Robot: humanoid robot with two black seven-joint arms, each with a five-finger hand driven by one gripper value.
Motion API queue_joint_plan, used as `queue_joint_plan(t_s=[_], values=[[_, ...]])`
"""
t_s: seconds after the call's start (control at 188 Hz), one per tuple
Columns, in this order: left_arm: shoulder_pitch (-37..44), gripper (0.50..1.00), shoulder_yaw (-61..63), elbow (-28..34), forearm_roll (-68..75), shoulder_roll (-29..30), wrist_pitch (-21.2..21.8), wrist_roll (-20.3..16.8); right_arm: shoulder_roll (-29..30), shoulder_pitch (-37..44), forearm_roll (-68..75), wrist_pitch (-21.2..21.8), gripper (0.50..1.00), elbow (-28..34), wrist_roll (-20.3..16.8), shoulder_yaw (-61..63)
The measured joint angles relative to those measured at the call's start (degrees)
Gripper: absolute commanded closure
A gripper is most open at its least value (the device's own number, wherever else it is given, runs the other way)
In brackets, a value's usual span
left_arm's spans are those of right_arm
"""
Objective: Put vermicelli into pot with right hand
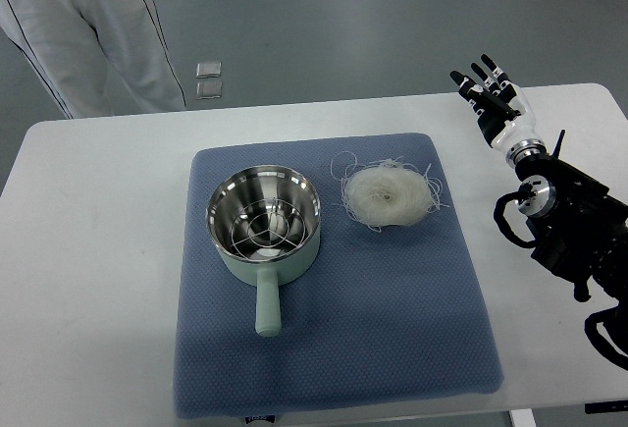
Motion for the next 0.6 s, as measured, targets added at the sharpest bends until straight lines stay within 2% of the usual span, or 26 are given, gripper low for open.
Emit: queue_joint_plan(t_s=[0.602], values=[[0.0,0.5,0.2,-0.4,0.0,0.0,0.0,0.1,0.0,0.0,0.0,0.0,0.57,0.0,-0.1,0.0]])
